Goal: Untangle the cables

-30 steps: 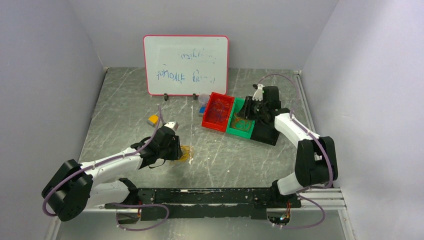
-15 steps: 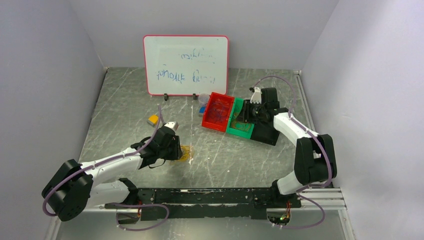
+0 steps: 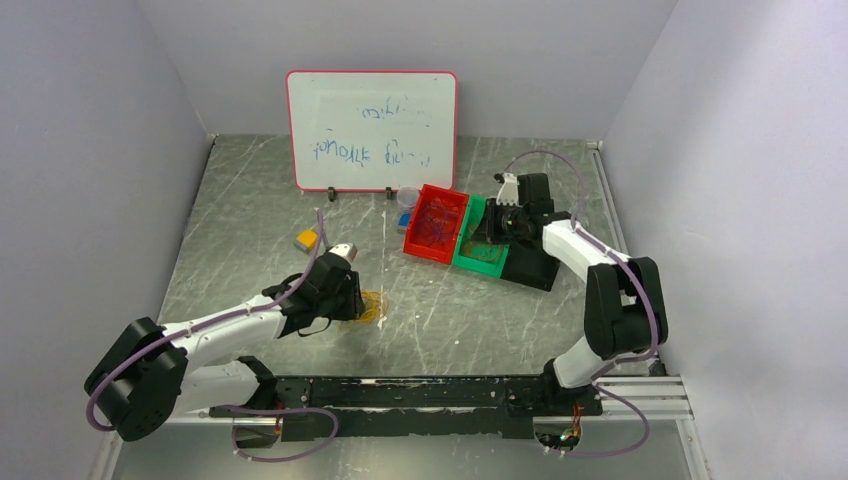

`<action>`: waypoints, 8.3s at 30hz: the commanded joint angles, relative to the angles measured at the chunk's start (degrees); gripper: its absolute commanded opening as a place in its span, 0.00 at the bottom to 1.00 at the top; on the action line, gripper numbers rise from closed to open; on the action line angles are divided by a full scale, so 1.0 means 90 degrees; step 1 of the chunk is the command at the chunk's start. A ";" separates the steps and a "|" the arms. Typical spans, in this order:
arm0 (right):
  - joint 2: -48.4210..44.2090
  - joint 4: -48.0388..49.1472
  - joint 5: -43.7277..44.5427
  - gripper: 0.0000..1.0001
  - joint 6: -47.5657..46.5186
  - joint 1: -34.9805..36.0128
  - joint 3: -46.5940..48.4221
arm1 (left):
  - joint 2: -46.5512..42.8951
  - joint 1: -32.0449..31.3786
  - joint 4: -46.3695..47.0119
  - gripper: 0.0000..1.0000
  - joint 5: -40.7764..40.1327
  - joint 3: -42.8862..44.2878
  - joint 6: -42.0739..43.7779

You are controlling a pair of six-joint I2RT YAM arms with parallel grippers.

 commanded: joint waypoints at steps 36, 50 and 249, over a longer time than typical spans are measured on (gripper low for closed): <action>0.1444 -0.0457 0.3610 0.00 -0.0198 0.0991 0.0945 | 0.0095 -0.0025 0.0124 0.35 0.0048 -0.0006 -0.0011; 0.0378 0.0231 0.2910 0.21 -0.0269 0.1056 0.0661 | 0.0015 -0.0019 0.0025 0.36 -0.0044 -0.0002 -0.0002; -0.4871 -0.1681 0.4983 0.00 -0.0250 0.1631 0.1129 | -0.3384 -0.0665 -0.5183 0.07 -0.8346 0.7125 0.2332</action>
